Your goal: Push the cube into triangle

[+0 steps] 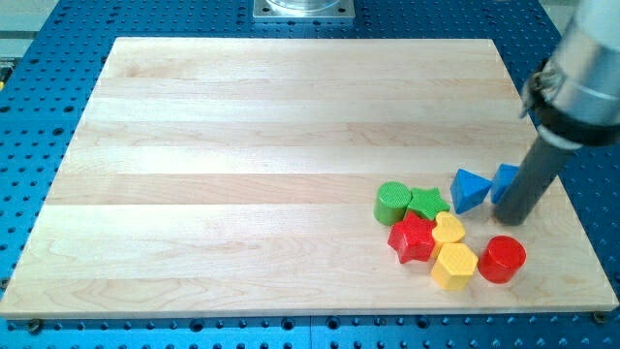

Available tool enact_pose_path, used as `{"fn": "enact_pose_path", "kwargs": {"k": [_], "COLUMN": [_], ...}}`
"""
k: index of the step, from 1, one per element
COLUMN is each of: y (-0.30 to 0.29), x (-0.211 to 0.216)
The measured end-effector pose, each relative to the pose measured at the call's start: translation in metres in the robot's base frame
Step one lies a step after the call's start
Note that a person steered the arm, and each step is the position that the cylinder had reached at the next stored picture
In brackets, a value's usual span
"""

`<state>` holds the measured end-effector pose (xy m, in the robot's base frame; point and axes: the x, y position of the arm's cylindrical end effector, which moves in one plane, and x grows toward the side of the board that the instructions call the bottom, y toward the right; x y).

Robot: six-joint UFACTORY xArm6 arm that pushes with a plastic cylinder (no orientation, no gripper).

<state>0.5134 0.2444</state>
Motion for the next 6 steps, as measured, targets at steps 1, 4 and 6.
{"fn": "enact_pose_path", "kwargs": {"k": [1,4,6], "y": [0.021,0.057,-0.018], "x": [0.0,-0.055,-0.016]}}
